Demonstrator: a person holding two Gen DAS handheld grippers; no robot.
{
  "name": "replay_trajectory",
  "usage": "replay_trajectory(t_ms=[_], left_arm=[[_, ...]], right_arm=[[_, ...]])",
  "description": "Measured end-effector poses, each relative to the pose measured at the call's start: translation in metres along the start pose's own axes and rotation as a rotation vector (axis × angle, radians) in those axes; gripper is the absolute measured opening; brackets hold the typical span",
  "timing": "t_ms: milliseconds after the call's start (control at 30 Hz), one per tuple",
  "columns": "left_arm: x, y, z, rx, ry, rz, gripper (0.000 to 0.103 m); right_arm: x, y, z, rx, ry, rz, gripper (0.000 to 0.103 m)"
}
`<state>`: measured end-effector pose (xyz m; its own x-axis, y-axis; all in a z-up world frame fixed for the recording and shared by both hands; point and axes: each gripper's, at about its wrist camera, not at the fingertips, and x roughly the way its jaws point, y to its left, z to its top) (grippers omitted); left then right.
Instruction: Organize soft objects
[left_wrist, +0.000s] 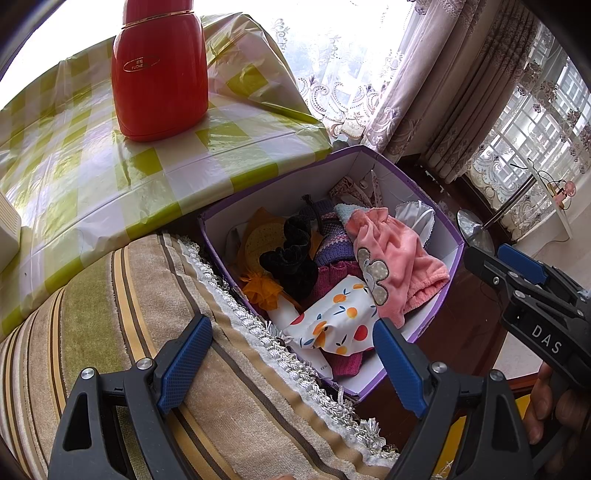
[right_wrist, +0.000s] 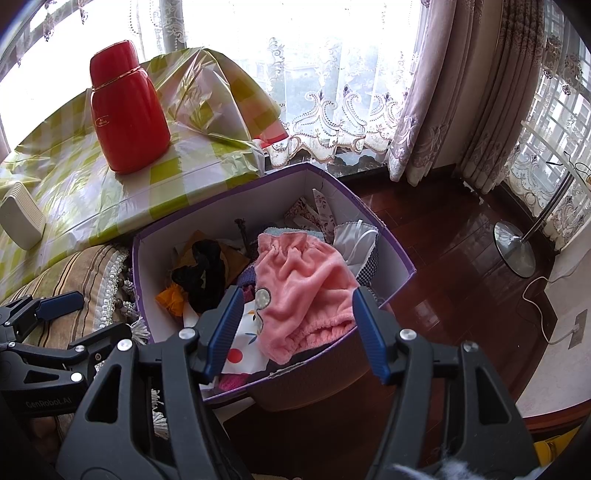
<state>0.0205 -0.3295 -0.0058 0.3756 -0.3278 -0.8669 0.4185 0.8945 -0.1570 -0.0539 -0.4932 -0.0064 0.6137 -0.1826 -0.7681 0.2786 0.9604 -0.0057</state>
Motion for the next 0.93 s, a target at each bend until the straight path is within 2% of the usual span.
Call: replay_trajectory(t_ms=[667,933], left_arm=[[0.0013,-0.0009,0.0005,0.0,0.001,0.0,0.091],[-0.0036,-0.0022,-0.0022,0.007,-0.024,-0.019,0.097]], right_arm=[[0.0027,-0.0007,-0.0036,0.004,0.011,0.002,0.065],[0.0049,-0.0005,-0.0059,0.008,0.022,0.004,0.065]])
